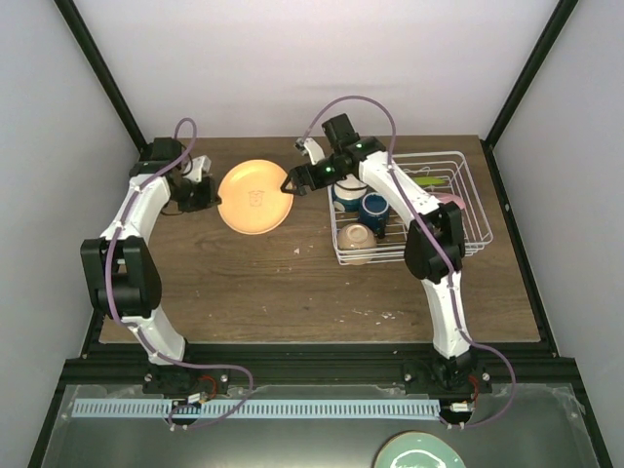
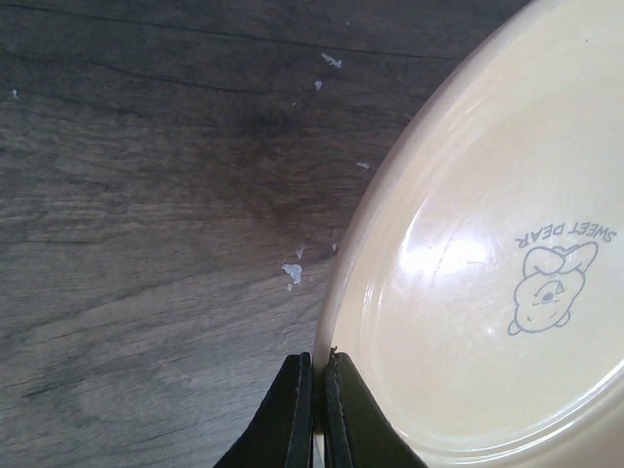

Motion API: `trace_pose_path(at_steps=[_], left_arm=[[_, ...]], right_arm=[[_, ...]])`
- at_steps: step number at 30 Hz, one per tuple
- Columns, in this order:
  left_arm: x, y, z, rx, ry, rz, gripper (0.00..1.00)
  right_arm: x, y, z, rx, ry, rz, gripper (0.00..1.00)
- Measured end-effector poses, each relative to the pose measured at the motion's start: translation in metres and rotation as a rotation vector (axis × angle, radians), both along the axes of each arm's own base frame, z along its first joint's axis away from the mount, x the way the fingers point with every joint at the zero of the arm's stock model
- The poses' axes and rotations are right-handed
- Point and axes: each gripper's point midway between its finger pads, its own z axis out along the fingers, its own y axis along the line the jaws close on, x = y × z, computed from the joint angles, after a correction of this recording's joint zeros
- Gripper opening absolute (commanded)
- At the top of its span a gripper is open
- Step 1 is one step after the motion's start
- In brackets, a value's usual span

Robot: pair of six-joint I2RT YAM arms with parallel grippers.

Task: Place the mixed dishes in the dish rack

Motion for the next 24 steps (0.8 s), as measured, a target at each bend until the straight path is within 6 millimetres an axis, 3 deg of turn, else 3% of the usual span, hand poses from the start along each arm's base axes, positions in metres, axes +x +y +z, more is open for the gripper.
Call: trace_pose_path(at_steps=[12, 14, 17, 20, 24], left_arm=[[0.004, -0.009, 0.016, -0.051, -0.028, -0.016, 0.0], [0.004, -0.011, 0.017, -0.06, -0.027, -0.018, 0.0], [0.004, -0.016, 0.018, -0.07, -0.031, -0.025, 0.01], [0.002, -0.016, 0.017, -0.069, -0.032, -0.022, 0.11], [0.001, -0.018, 0.019, -0.083, -0.037, -0.019, 0.35]], right_arm=[[-0.019, 0.023, -0.006, 0.07, 0.08, 0.09, 0.83], [-0.022, 0.031, -0.012, 0.086, 0.101, 0.103, 0.75], [-0.026, 0.041, -0.016, 0.108, 0.123, 0.119, 0.46], [-0.026, 0.046, -0.013, 0.126, 0.127, 0.119, 0.36], [-0.02, 0.049, -0.01, 0.142, 0.108, 0.107, 0.31]])
